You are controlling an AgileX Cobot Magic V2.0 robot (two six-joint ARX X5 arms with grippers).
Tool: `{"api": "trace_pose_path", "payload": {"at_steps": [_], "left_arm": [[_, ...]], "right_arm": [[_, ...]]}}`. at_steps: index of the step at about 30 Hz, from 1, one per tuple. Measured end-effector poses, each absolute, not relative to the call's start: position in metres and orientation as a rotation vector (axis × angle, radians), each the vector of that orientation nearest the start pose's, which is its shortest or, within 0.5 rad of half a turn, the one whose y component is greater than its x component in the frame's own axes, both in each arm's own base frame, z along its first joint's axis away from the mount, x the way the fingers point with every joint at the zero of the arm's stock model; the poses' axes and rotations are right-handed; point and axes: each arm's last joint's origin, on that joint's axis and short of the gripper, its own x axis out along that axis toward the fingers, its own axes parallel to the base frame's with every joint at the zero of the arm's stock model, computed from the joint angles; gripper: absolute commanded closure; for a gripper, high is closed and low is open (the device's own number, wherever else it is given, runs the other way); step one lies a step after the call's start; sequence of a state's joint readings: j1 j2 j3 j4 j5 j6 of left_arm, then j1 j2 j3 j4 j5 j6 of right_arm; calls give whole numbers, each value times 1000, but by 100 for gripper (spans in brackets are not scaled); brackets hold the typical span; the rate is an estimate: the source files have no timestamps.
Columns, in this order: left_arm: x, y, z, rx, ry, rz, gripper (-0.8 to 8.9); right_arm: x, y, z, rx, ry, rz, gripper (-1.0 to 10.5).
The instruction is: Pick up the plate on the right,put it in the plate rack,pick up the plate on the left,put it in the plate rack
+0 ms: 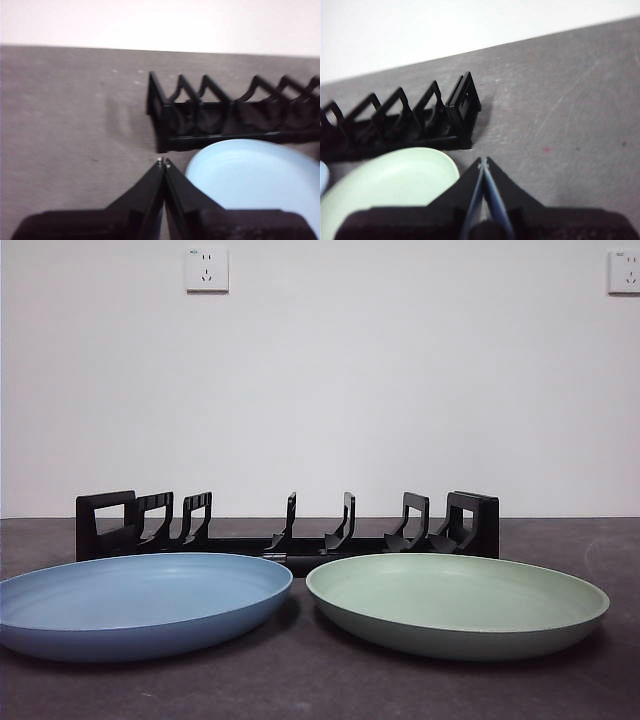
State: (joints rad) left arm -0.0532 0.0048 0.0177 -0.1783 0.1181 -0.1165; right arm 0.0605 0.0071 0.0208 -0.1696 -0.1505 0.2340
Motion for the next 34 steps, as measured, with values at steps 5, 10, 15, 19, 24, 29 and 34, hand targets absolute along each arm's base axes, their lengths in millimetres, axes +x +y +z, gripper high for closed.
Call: {"api": "trace_pose_path", "payload": {"at_steps": [5, 10, 15, 19, 24, 29, 34], "left_arm": [[95, -11, 153, -268, 191, -240, 819], [92, -12, 155, -361, 241, -272, 819], [90, -12, 180, -387, 261, -269, 819], [95, -12, 201, -382, 275, -267, 819], [110, -13, 229, -332, 322, -273, 820], [134, -15, 256, -288, 380, -296, 820], [177, -21, 267, -276, 536, -399, 818]], "right_arm": [[95, 10, 154, 398, 193, 185, 951], [96, 10, 160, 449, 217, 176, 957], [102, 11, 187, 459, 253, 167, 957], [116, 12, 210, 454, 323, 159, 957], [145, 16, 238, 414, 453, 219, 957], [179, 18, 250, 367, 646, 215, 957], [221, 21, 245, 306, 859, 217, 945]]}}
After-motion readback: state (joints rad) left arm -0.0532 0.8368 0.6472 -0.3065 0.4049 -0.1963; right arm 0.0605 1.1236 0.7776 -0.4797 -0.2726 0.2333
